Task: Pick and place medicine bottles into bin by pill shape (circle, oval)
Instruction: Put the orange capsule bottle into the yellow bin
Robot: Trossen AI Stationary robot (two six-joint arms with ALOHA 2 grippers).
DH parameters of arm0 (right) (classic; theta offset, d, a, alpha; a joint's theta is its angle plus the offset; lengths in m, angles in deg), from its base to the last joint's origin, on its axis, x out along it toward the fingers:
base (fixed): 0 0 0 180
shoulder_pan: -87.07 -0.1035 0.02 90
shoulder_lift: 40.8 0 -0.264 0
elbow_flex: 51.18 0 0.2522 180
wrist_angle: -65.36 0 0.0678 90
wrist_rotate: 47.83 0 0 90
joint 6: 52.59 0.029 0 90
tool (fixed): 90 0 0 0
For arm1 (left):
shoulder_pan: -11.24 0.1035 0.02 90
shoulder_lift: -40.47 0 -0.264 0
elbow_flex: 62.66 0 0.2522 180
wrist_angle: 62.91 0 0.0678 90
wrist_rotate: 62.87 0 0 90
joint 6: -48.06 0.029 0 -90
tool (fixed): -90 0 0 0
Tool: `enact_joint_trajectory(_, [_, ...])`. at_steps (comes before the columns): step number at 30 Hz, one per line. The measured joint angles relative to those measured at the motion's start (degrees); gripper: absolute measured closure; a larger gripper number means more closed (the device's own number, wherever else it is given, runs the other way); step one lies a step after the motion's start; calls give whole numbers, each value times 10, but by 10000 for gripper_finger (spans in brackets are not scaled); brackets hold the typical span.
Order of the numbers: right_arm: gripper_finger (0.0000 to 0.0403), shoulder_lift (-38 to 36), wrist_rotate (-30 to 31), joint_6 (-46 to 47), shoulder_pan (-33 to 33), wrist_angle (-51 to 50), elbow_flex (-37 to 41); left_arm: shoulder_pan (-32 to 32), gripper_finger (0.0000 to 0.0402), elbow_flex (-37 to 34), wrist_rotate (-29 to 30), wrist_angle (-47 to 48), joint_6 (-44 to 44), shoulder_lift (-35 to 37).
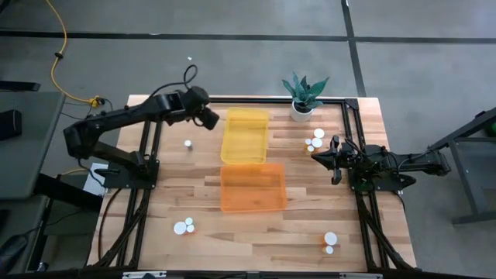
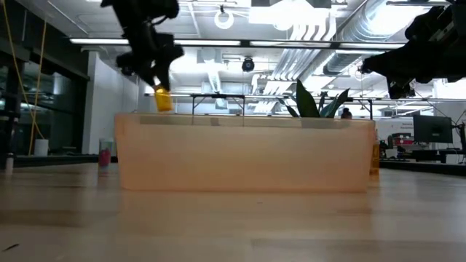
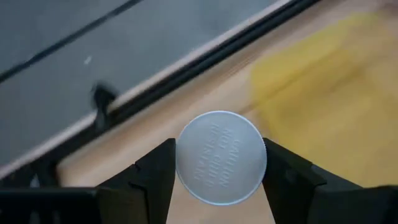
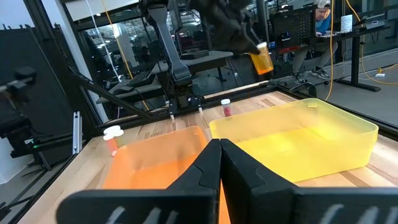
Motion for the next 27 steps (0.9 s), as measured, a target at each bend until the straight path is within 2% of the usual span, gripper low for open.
enact_joint_trajectory(4, [402, 0, 0, 0, 0, 0, 0, -22, 214, 60, -19, 3, 40, -52])
enact_joint_trajectory(15, [402, 0, 0, 0, 0, 0, 0, -58, 213, 208, -21, 26, 142, -284])
enact_joint_trajectory(21, [402, 0, 0, 0, 0, 0, 0, -52, 213, 223, -33, -5, 141, -352])
enact_joint_trajectory(27, [402, 0, 0, 0, 0, 0, 0, -35, 213, 223, -37, -19, 114, -382])
